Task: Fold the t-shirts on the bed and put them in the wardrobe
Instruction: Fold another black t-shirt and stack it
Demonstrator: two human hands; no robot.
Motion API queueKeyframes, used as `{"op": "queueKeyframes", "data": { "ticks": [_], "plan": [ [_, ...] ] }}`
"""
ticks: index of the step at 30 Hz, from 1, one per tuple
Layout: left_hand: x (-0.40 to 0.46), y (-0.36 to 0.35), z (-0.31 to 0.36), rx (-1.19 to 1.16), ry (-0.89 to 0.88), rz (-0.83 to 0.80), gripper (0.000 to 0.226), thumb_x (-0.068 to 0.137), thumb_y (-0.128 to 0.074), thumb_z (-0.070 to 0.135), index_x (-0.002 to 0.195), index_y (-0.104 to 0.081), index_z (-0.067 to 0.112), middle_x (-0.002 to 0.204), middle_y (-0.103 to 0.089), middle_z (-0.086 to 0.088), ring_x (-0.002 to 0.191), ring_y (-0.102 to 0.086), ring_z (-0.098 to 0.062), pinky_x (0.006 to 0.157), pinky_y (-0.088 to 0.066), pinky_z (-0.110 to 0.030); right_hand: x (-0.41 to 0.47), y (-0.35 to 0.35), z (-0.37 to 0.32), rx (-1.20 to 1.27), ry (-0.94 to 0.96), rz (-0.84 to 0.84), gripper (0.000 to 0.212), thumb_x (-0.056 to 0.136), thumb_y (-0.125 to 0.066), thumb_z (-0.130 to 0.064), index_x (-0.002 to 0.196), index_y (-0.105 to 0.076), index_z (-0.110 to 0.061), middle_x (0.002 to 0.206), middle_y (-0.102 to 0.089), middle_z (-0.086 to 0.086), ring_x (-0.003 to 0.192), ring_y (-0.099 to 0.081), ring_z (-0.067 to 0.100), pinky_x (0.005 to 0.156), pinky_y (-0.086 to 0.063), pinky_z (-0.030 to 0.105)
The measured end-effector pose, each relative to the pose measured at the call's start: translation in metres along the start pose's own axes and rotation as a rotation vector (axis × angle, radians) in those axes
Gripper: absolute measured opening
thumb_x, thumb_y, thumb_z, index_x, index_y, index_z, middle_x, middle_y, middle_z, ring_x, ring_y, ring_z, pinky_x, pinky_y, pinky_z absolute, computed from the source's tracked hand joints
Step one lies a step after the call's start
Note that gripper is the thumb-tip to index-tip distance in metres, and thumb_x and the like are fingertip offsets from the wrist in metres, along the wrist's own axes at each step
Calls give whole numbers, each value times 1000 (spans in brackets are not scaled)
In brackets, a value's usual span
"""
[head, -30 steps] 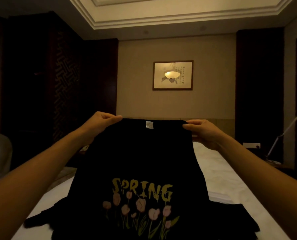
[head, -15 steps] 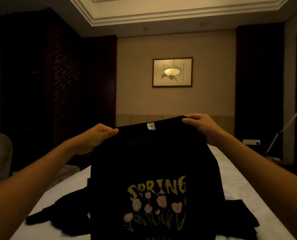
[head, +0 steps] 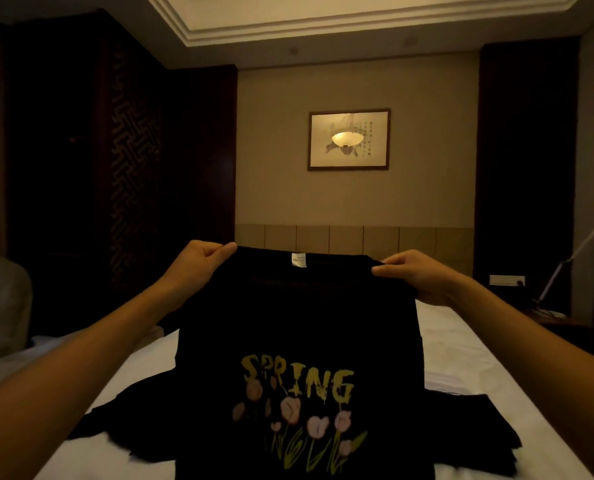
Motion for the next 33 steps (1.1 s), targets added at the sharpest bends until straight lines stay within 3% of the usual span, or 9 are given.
{"op": "queueKeyframes", "data": {
  "ticks": [5, 7, 10, 15, 21, 24, 27, 29, 33],
  "plan": [
    [0, -4, -11, 183, 55, -212, 42, 93, -58, 37, 59, -57, 12, 44, -43, 7, 38, -38, -6, 43, -32, -19, 8, -1, 12, -18, 56, 243, 39, 101, -50, -30, 101, -65, 6, 66, -51, 7, 54, -52, 13, 54, -41, 24],
    [-2, -9, -26, 188, 126, -355, 37, 91, -59, 36, 80, -66, 2, 57, -55, 4, 52, -48, -7, 58, -39, -23, 10, -7, 17, 36, 78, 302, 37, 102, -49, -29, 97, -66, 3, 60, -50, 4, 45, -50, 10, 47, -38, 22],
    [-8, -15, -51, 33, 220, -439, 26, 94, -59, 25, 107, -68, 5, 91, -71, -6, 80, -66, -19, 75, -47, -29, 14, -11, 26, 38, 117, 396, 38, 102, -50, -30, 98, -68, 3, 64, -55, 4, 54, -54, 12, 53, -39, 26],
    [-18, -37, -89, -172, 357, -260, 22, 100, -52, 20, 92, -70, 13, 75, -69, -1, 65, -66, -11, 63, -48, -27, 21, -14, 45, 52, 84, 398, 29, 102, -49, -25, 95, -69, -5, 74, -62, 4, 69, -59, 16, 62, -43, 27],
    [-27, -68, -117, -416, 330, 51, 19, 100, -53, 21, 109, -70, 17, 92, -75, 0, 84, -70, -15, 69, -54, -25, 26, -12, 76, 49, 11, 315, 19, 100, -51, -8, 96, -69, -9, 86, -67, 10, 74, -64, 18, 66, -50, 25],
    [-29, -75, -129, -270, 235, 170, 23, 100, -55, 25, 109, -72, 13, 98, -73, -4, 93, -68, -19, 81, -55, -32, 25, -7, 100, -16, -112, 284, 14, 97, -55, -6, 97, -70, -6, 86, -67, 11, 75, -64, 18, 67, -50, 24],
    [-30, -75, -138, -28, 90, 191, 29, 99, -57, 27, 90, -73, 5, 81, -69, -13, 79, -66, -29, 70, -50, -37, 25, -2, 128, -86, -225, 324, 14, 96, -58, -7, 101, -71, -3, 86, -67, 10, 76, -64, 18, 68, -49, 24],
    [-30, -75, -142, 170, 18, 183, 26, 97, -59, 33, 86, -74, 15, 77, -70, -2, 76, -66, -21, 65, -50, -36, 23, 1, 140, -87, -228, 402, 16, 97, -58, -10, 104, -70, -4, 91, -69, 10, 82, -65, 21, 70, -50, 26],
    [-19, -65, -131, 531, -104, 276, 34, 92, -55, 57, 86, -74, 30, 75, -69, 7, 71, -65, -16, 56, -50, -31, 25, 7, 141, -92, -94, 580, 21, 98, -57, -15, 111, -70, -7, 110, -69, 11, 104, -63, 26, 95, -50, 37]
  ]
}}
Point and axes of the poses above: each hand's wrist, its own x-axis towards the middle knuckle, its own y-axis out of the back of the hand, z = x × y, the point moved 5 cm from there along x, towards the middle knuckle
